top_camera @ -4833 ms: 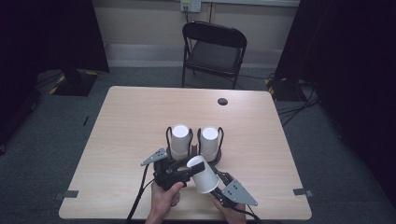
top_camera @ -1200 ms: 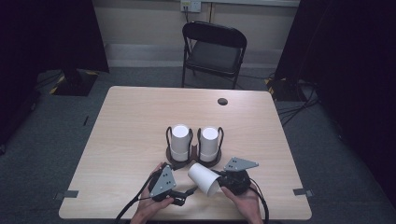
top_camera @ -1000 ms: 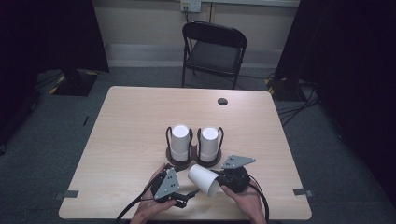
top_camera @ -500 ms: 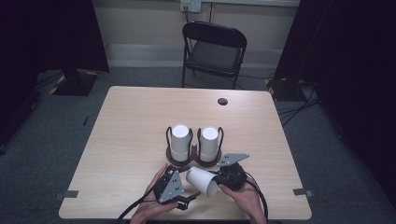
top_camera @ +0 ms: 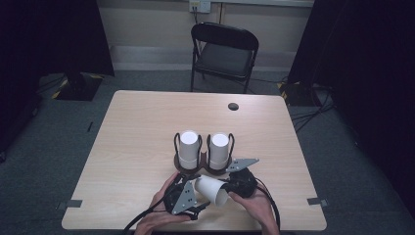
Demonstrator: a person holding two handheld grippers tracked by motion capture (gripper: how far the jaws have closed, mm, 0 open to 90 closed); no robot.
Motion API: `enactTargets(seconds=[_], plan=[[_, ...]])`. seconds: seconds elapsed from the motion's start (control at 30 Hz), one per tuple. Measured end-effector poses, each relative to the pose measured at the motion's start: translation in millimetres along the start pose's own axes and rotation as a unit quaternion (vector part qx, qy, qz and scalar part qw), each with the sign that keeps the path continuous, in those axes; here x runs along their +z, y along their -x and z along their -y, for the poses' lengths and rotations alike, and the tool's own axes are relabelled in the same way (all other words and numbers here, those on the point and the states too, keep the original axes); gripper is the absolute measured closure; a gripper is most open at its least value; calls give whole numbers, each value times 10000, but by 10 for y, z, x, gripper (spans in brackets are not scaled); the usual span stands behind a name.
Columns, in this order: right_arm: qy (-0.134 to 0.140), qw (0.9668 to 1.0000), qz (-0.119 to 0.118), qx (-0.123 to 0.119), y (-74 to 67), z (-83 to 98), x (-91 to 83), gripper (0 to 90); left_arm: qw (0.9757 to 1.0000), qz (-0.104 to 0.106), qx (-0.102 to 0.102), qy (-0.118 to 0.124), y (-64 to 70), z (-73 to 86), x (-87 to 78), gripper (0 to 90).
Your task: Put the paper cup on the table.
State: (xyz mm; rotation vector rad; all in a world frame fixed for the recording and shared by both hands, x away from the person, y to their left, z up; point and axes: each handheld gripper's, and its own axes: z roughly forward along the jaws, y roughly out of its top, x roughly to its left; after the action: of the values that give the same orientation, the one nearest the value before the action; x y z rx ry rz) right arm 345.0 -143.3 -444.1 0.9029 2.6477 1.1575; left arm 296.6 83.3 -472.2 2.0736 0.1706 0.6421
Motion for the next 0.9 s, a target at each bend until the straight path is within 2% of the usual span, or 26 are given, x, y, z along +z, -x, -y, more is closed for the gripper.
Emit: enactTargets(seconds=[0.27, 0.3, 0.47, 0.67, 0.87, 0.9], plan=[[-25, 9999, 14, 118, 15, -26, 32, 876, 9996, -49, 245, -152, 48, -86, 89, 94], [-25, 9999, 14, 118, 15, -26, 32, 876, 9997, -43, 216, -117, 57, -94, 103, 94], [-22, 9998, -15, 201, 26, -29, 33, 880, 9993, -63, 350, -146, 98, -141, 153, 108], [45, 9997, -66, 248, 4, -38, 47, 890, 9996, -130, 258, -78, 143, -177, 218, 140], [65, 9994, -33, 348, 9, -41, 27, 890, 9992, -169, 356, -51, 146, -219, 252, 141], [65, 9994, -33, 348, 9, -41, 27, 890, 9994, -158, 317, -23, 148, -221, 253, 141]])
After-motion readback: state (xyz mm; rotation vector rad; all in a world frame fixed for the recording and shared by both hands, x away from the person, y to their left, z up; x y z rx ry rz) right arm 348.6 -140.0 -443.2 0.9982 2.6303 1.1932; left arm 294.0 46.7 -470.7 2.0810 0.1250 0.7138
